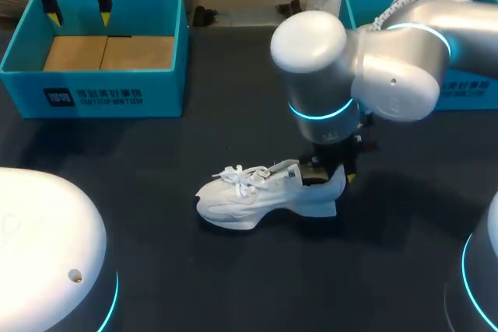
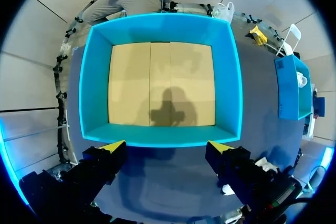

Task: Take the shoe out of the shoebox, open the shoe tongue, remove and reinsert the insole, then place the shoe into the shoebox

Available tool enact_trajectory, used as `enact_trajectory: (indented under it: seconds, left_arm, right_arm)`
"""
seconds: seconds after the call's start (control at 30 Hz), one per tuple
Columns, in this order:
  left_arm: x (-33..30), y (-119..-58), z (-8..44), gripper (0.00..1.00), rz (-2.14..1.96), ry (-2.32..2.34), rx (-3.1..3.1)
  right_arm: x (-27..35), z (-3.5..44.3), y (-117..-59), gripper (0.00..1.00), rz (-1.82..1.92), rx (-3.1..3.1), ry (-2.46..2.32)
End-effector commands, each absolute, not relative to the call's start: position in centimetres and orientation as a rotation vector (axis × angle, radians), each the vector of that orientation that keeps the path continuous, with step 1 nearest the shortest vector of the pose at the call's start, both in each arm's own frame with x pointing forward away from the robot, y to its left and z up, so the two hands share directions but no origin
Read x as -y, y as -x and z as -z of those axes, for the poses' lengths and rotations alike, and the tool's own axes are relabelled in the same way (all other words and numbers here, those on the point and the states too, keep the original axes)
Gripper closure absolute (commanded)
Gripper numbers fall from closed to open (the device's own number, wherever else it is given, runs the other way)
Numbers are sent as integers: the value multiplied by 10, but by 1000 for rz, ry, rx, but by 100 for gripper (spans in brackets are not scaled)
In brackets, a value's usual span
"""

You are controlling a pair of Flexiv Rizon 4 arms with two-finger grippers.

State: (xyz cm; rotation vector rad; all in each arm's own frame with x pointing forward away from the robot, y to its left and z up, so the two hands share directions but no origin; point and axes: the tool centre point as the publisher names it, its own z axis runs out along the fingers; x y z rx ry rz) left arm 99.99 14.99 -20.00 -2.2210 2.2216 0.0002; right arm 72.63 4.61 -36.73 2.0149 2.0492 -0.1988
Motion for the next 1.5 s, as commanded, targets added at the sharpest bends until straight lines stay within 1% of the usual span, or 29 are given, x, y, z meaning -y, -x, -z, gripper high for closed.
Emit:
enact_trajectory:
  seconds: [0.03, 0.17, 0.3, 0.37, 0.53, 0.57, 0.67, 0.87, 1.03, 1.13, 1.2, 1.23, 1.5]
  left_arm:
    - [-150, -1000, 200, 0, 0, 2221, -2222]
    - [-150, -1000, 200, 0, 0, 2221, -2222]
    - [-150, -1000, 200, 0, 0, 2221, -2222]
    - [-150, -1000, 200, 0, 0, 2221, -2222]
    - [-150, -1000, 200, 0, 0, 2221, -2222]
    - [-150, -1000, 200, 0, 0, 2221, -2222]
    - [-150, -1000, 200, 0, 0, 2221, -2222]
    - [-150, -1000, 200, 0, 0, 2221, -2222]
    - [-150, -1000, 200, 0, 0, 2221, -2222]
    - [-150, -1000, 200, 0, 0, 2221, -2222]
    - [-150, -1000, 200, 0, 0, 2221, -2222]
    - [-150, -1000, 200, 0, 0, 2221, -2222]
    - [-150, -1000, 200, 0, 0, 2221, -2222]
  right_arm:
    - [-49, 375, -728, 100, 201, -2039, -2024]
    - [-49, 376, -729, 100, 197, -2024, -2044]
    - [-52, 375, -730, 70, 197, -2024, -2044]
    - [-52, 375, -730, 68, 197, -2025, -2045]
    - [-54, 373, -728, 53, 185, -2021, -2065]
    - [-55, 370, -727, 44, 166, -2021, -2066]
    - [-56, 357, -723, 1, 156, -2025, -2064]
    - [-62, 331, -717, 0, 63, -2128, -2012]
    - [-67, 310, -718, 0, -6, -2266, -1865]
    - [-74, 298, -714, 0, -110, -2478, -1517]
    - [-79, 290, -704, 0, -232, -2747, -1149]
    - [-77, 289, -701, 0, -216, -2819, -1050]
    - [-77, 289, -701, 0, -216, -2819, -1050]
